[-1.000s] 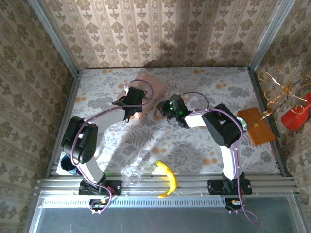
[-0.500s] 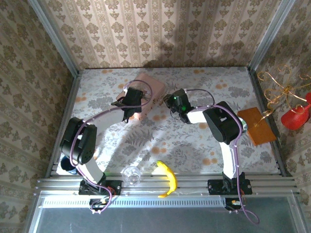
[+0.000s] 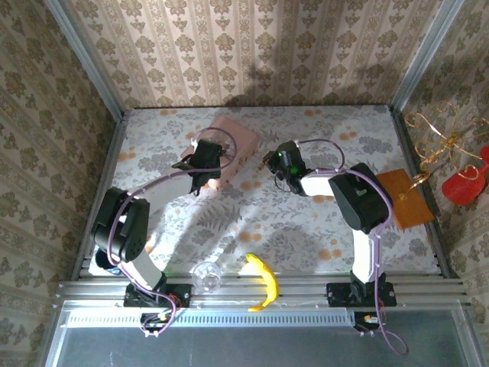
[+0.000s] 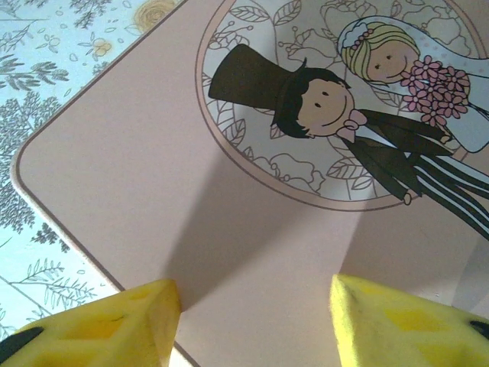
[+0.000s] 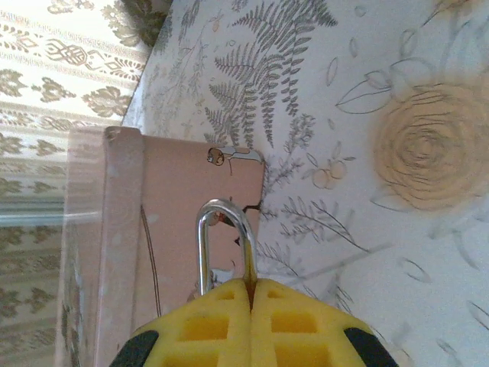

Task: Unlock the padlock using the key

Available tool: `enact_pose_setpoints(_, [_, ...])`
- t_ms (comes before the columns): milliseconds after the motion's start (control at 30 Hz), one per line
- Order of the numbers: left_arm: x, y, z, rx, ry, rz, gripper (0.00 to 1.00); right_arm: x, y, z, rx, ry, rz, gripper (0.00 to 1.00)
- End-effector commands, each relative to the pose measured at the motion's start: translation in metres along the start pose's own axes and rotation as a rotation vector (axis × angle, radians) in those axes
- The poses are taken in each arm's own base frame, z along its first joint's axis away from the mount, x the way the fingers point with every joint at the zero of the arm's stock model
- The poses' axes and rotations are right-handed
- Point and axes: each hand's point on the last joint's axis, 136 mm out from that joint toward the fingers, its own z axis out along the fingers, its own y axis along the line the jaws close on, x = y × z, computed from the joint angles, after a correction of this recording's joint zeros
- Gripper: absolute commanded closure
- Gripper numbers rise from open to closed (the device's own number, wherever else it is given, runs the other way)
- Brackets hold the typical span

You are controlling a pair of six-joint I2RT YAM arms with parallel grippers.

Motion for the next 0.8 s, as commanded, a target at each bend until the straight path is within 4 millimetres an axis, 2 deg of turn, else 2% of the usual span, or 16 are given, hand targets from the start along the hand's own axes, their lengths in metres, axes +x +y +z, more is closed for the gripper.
enact_pose_setpoints(0, [0.065,0.034,0.002,-0.093,0.219,0.057,0.42,-0.010,0.006,-0.034,0.052,-0.025,-0.132,1.00])
enact_pose_setpoints(200, [0.055,0.032,-0.008,-0.069,0.188,0.038,0.37,-0.006,-0.028,-0.090,0.249,0.039,-0.312,1.00])
enact_pose_setpoints(333, [0.051,0.031,-0.015,-0.049,0.172,0.023,0.32,-0.013,-0.049,-0.128,0.377,0.042,-0.407,1.00])
enact_pose_setpoints(433, [0.047,0.029,-0.021,-0.023,0.158,0.006,0.28,-0.019,-0.058,-0.149,0.462,0.057,-0.488,1.00])
enact_pose_setpoints(533, [0.042,0.027,-0.030,0.005,0.135,-0.015,0.26,-0.025,-0.072,-0.160,0.571,0.072,-0.565,1.00])
enact_pose_setpoints(633, [0.037,0.028,-0.039,0.022,0.112,-0.033,0.23,-0.029,-0.087,-0.164,0.675,0.088,-0.635,1.00])
enact_pose_setpoints(767, [0.031,0.030,-0.050,0.039,0.087,-0.065,0.18,-0.034,-0.097,-0.156,0.773,0.112,-0.742,1.00])
